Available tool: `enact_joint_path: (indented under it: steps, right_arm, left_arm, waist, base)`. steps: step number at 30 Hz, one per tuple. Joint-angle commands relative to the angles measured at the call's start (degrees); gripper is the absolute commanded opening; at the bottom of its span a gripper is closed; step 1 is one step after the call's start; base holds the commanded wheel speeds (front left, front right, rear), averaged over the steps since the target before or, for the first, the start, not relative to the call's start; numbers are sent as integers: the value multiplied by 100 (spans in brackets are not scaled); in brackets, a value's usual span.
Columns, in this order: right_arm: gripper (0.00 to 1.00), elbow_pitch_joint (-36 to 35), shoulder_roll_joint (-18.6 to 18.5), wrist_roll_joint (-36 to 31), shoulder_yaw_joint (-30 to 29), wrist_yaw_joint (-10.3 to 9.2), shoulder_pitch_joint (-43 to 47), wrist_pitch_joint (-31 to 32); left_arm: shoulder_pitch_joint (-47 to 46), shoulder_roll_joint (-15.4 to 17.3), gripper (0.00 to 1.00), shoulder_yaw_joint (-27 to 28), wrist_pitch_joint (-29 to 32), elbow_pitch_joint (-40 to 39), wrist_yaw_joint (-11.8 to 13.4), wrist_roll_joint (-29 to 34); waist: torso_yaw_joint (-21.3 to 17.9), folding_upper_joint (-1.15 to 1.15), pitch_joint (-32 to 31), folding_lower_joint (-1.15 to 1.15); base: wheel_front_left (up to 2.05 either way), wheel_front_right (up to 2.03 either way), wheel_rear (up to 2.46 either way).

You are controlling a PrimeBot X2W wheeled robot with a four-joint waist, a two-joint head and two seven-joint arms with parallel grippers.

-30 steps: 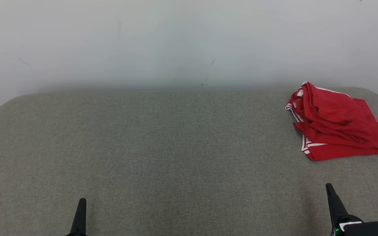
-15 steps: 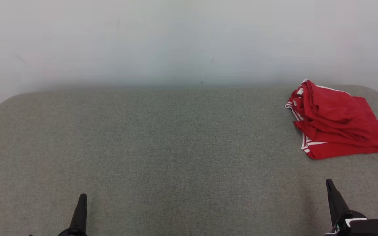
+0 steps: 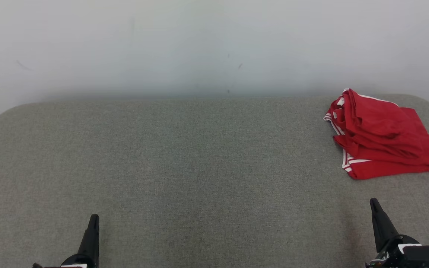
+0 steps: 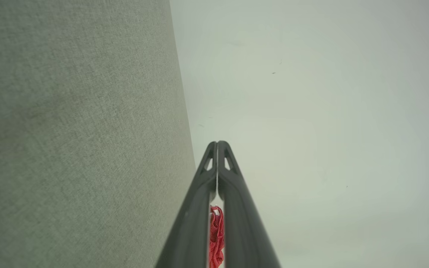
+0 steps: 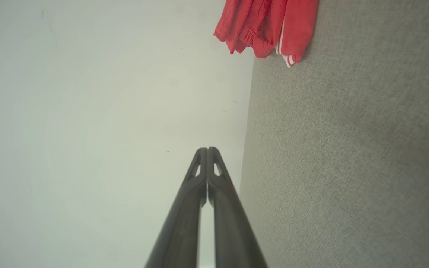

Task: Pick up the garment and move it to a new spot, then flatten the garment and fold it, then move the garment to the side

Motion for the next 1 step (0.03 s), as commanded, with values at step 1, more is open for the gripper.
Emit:
enact_joint_path:
  steps: [1]
  right_arm:
    - [0, -26, -9, 109, -17, -12, -48, 28]
  left_arm:
    - [-27, 26, 0, 17, 20, -21, -16, -101]
  waist:
    - [-1, 0, 3, 0]
  base:
    - [0, 0, 0]
